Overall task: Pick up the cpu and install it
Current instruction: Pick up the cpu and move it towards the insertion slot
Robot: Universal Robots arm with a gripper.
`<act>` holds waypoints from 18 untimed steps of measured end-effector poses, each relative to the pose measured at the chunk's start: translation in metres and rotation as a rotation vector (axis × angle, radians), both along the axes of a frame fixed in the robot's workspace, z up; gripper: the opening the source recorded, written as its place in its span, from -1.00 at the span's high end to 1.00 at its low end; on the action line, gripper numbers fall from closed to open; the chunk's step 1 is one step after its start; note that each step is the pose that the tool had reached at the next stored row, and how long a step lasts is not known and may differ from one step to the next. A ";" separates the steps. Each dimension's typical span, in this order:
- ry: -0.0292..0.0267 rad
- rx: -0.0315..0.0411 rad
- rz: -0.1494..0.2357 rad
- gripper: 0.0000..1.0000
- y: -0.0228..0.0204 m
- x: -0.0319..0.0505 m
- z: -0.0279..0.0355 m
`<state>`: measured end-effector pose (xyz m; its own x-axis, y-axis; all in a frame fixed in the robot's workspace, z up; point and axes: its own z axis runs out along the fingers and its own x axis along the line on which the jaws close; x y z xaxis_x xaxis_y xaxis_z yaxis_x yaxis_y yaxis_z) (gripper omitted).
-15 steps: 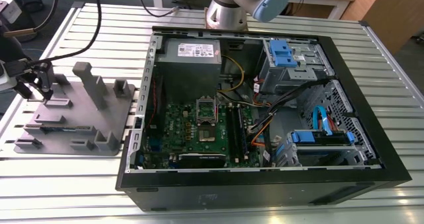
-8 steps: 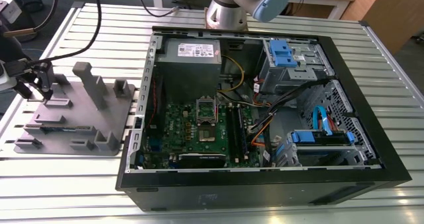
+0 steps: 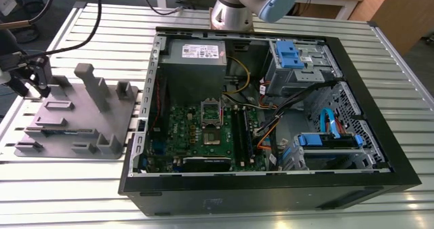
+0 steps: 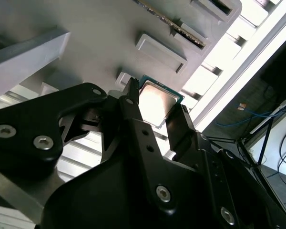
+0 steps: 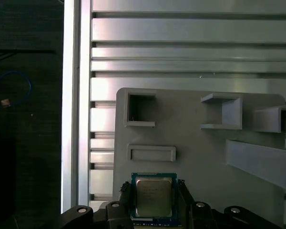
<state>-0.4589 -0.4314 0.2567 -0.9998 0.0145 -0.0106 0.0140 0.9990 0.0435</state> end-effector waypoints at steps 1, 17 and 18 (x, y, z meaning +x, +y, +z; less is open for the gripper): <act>0.0000 0.0000 0.000 0.06 0.0000 0.0000 0.0023; 0.0000 0.0001 0.000 0.06 0.0000 0.0004 0.0253; -0.0001 0.0001 0.000 0.06 0.0000 0.0005 0.0252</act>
